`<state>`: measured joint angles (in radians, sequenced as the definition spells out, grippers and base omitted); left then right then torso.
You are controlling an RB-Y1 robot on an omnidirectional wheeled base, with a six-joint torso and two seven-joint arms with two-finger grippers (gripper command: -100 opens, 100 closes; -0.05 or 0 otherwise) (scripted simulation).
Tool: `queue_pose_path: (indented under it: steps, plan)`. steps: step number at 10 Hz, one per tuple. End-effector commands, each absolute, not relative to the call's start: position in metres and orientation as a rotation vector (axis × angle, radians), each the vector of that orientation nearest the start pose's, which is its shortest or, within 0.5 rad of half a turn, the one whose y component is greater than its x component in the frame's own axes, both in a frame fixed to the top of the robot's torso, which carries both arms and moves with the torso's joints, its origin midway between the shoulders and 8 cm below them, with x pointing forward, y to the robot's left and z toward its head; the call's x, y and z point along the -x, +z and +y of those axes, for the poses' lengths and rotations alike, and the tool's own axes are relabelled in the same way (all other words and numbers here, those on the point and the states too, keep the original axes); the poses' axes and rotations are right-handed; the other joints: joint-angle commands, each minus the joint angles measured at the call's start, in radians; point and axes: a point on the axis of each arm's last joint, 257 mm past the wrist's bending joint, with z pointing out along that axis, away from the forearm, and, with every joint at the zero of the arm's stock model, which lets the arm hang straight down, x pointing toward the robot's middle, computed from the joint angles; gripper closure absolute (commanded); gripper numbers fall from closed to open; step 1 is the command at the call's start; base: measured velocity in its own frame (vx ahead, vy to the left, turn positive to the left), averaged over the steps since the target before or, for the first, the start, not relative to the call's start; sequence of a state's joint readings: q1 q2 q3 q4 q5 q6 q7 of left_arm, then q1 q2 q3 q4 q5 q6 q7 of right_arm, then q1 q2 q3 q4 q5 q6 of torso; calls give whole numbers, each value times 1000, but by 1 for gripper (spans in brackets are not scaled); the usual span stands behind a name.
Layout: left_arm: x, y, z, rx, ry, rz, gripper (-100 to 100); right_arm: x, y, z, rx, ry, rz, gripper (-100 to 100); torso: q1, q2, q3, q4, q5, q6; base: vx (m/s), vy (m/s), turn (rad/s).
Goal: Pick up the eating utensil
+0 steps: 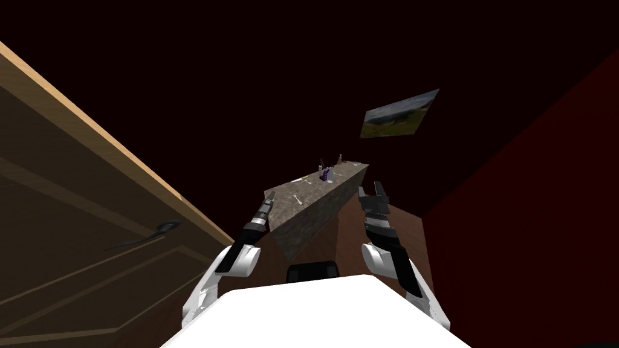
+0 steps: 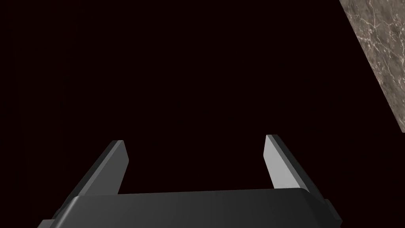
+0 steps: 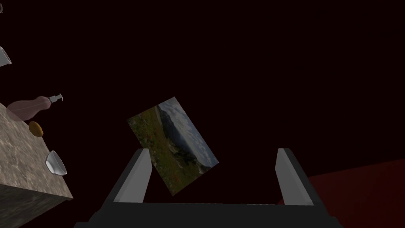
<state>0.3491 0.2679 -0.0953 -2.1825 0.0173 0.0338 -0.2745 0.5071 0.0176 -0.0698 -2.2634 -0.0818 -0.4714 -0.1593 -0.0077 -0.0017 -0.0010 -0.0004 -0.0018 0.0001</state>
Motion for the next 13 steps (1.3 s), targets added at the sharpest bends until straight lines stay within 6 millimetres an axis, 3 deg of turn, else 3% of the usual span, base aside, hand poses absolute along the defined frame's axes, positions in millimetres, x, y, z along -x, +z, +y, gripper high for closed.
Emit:
queue_pose_path:
  steps: [1, 13]
  plan:
    - [-444, -106, 237, 666, -960, 1310, -100, -344, 10, -317, -811, 1415, 522, 0, 0, 0, 0, 0, 0, 0, 7, -118, 80]
    - [-473, -186, 267, 705, -678, 1609, -100, -344, 10, -317, -811, 1415, 522, 0, 1, -3, -2, -1, 0, 0, 27, -107, 72]
